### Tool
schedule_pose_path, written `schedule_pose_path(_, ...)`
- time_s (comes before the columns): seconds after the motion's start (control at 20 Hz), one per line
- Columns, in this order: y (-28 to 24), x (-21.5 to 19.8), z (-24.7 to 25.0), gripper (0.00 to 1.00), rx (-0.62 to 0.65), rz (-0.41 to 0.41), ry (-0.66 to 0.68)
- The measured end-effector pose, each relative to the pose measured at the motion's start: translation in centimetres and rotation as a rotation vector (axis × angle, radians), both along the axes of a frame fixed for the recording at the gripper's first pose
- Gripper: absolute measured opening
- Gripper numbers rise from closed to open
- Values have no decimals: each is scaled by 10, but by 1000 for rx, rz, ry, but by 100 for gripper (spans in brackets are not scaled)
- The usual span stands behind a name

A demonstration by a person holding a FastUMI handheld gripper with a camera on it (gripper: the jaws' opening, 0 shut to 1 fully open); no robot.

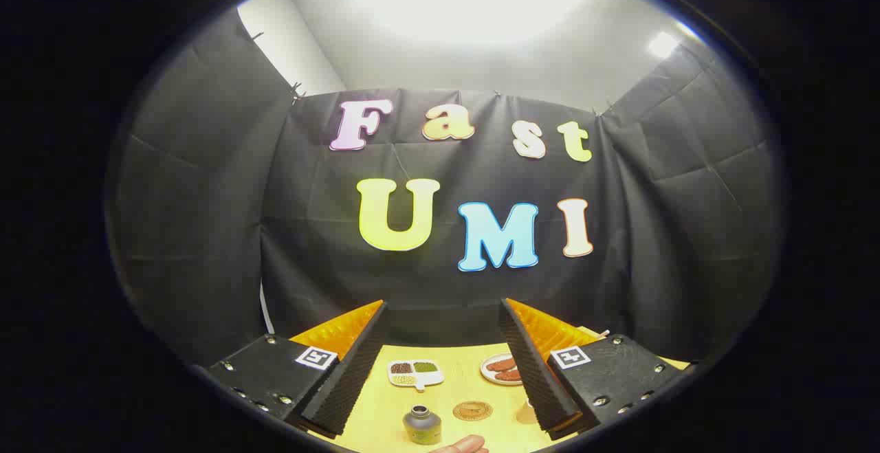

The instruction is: Take the bottle from table, then pour the juice into the cup, finally place the bottle on the coaster

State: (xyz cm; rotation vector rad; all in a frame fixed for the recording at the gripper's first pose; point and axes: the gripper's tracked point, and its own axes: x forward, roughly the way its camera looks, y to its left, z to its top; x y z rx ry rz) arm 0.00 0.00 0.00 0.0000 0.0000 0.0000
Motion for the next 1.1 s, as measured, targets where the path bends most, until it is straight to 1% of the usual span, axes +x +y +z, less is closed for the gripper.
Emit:
schedule_pose_path(0.15,-1,4,-5,98,5,-10,3)
schedule_pose_path(0.3,0,10,-4,98,-30,-24,14)
schedule_pose_path(0.5,14,17,-3,98,-53,-5,14)
schedule_pose_path(0.6,19,20,-10,98,-58,10,15)
schedule_pose_path(0.85,12,27,-41,98,-98,-22,69)
schedule_pose_path(1.1,10,33,-67,98,-137,-41,86)
